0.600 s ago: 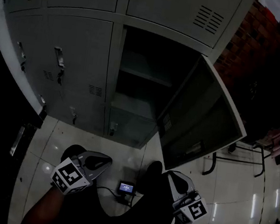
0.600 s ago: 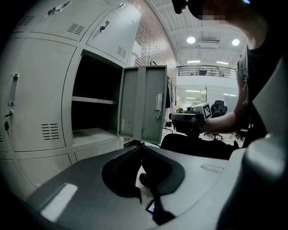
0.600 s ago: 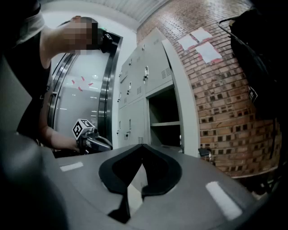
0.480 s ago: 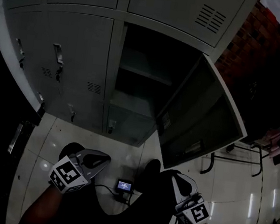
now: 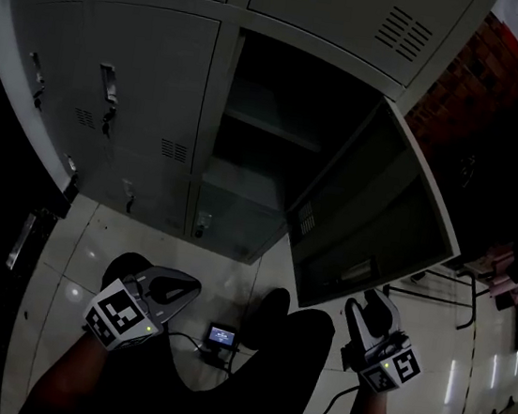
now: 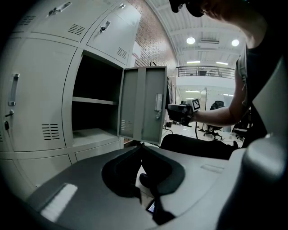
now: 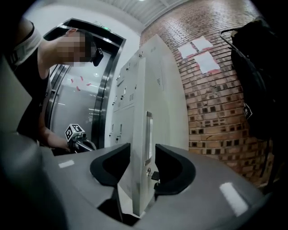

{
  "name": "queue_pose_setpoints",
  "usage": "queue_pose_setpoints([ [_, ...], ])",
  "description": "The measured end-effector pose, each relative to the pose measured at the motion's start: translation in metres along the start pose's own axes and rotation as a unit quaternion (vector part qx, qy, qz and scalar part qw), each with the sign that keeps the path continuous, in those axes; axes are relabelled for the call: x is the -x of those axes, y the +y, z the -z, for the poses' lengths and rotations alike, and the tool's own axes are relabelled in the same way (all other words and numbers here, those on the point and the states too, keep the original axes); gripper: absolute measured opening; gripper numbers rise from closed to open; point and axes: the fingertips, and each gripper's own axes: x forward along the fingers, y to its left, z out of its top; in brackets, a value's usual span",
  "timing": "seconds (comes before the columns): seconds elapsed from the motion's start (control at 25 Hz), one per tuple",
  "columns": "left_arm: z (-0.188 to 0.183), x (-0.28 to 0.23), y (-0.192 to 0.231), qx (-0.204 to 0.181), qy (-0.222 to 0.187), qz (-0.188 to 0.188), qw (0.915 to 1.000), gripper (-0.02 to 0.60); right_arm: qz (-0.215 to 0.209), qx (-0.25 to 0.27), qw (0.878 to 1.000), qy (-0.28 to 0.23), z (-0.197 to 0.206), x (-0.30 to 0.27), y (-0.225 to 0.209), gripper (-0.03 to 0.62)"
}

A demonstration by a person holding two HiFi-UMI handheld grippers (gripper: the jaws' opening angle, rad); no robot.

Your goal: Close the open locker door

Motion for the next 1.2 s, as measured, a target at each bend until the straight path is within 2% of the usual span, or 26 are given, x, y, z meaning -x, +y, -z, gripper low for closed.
queue_pose_setpoints([
  [0.08, -0.001, 0.000, 0.000, -0.001, 0.000, 0.000, 1.0000, 0.012, -0.038, -0.012, 0.999, -0.014, -0.012, -0.011, 0.005, 0.198],
  [0.32, 0.000, -0.001, 0.000, -0.002, 0.001, -0.001, 1.0000, 0.012, -0.143, -0.001, 0.990, -0.003, -0.020, -0.021, 0.006, 0.204],
  [0.48, -0.001, 0.000, 0.000, -0.001, 0.000, 0.000, 1.0000, 0.012, -0.175, 0.006, 0.985, -0.002, -0.021, -0.032, 0.023, 0.169],
  [0.84, -0.001, 0.003, 0.000, 0.001, -0.005, -0.001, 1.0000, 0.012, -0.188, 0.003, 0.981, -0.037, -0.029, -0.082, 0.086, 0.138],
  [1.2, -0.002, 0.007, 0.002, 0.004, -0.014, -0.003, 0.9999, 0.012, -0.121, 0.012, 0.992, -0.032, -0.021, -0.156, 0.120, 0.118],
])
